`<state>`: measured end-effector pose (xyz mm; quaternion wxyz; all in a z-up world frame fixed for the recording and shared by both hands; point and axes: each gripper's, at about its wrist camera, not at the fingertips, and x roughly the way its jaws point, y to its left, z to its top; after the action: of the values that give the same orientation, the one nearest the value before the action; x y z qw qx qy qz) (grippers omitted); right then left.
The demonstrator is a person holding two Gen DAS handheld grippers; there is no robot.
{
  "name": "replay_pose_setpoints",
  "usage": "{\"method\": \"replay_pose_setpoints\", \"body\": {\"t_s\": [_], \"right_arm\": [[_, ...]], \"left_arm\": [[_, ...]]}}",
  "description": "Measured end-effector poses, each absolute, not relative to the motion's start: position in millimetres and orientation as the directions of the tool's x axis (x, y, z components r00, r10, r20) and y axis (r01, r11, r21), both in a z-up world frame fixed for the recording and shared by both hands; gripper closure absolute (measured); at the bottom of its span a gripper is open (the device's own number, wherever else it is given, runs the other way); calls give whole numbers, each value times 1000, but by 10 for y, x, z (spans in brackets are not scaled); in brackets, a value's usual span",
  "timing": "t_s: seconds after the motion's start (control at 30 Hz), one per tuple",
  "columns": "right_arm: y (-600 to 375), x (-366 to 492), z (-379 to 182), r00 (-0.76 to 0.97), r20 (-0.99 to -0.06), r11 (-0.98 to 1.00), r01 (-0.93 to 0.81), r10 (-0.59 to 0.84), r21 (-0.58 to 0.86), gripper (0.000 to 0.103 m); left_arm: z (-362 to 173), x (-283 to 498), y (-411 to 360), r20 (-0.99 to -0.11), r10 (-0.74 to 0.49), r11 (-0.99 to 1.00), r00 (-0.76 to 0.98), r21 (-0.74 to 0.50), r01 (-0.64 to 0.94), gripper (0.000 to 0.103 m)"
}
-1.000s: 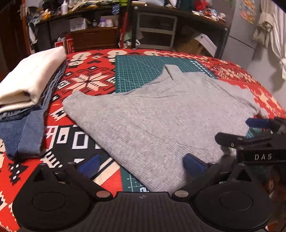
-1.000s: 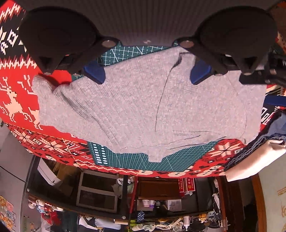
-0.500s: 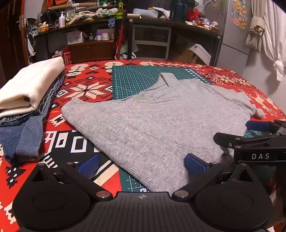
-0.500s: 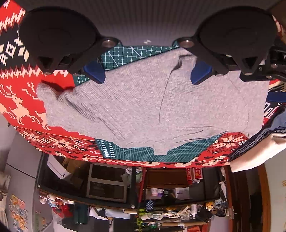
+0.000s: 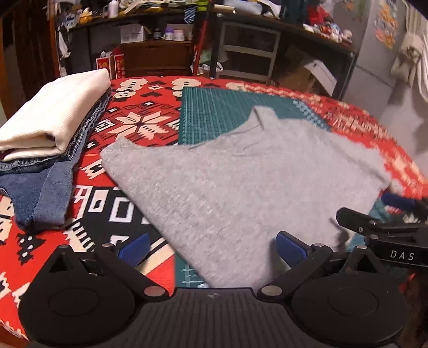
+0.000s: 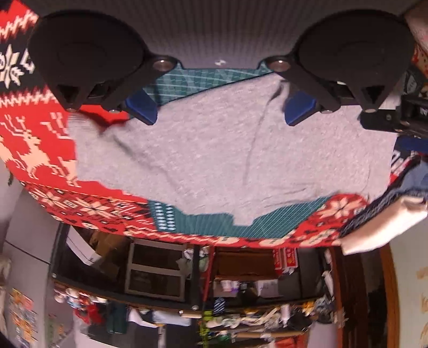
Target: Fold clothes
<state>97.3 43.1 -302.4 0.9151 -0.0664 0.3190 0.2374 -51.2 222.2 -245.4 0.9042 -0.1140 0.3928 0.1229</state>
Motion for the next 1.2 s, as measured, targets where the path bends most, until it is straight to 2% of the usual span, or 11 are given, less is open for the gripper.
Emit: {"method": "replay_pose_setpoints", "body": {"t_s": [0.23, 0.33, 0.47, 0.5, 0.53, 0.57, 0.63, 0.73, 0.77, 0.8, 1.2], "right_arm": [[-71, 1323, -2757, 748, -563, 916, -399, 351, 40, 2], [-296, 1568, -2701, 761, -556, 924, -380, 335, 36, 9], [-666, 1937, -2684, 730, -575, 922, -367, 370, 128, 17], [-745, 2017, -2691, 727, -578, 921, -367, 370, 128, 25], [-821, 2093, -2700, 727, -581, 922, -367, 366, 121, 36], [-879, 2150, -2708, 732, -580, 924, -369, 358, 105, 41], [-1023, 2286, -2738, 734, -578, 926, -361, 355, 111, 63], [-1280, 2444, -2823, 718, -579, 922, -324, 386, 213, 80], [-1342, 2471, -2859, 715, -581, 921, -311, 389, 233, 80], [-1396, 2493, -2895, 713, -584, 921, -300, 389, 248, 80], [-1718, 2513, -3101, 702, -593, 911, -216, 394, 350, 77]], "left_arm": [[-2192, -174, 1952, -727, 40, 954, 686, -176, -243, 7], [-2146, 80, 1769, -730, -10, 960, 684, -200, -199, 15], [-2130, 485, 1444, -738, -43, 975, 673, -177, -132, 30], [-2130, 586, 1359, -740, -50, 978, 671, -171, -115, 34], [-2129, 687, 1275, -742, -58, 981, 668, -165, -98, 43], [-2129, 788, 1190, -744, -65, 984, 664, -159, -81, 52], [-2141, 956, 1030, -741, -93, 986, 665, -163, -43, 63], [-2201, 1118, 809, -751, -103, 992, 652, -128, 9, 84], [-2236, 1174, 730, -766, -93, 994, 636, -105, 19, 91], [-2260, 1193, 681, -771, -96, 995, 630, -99, 30, 93], [-2405, 1375, 329, -787, -110, 993, 606, -63, 98, 94]]}}
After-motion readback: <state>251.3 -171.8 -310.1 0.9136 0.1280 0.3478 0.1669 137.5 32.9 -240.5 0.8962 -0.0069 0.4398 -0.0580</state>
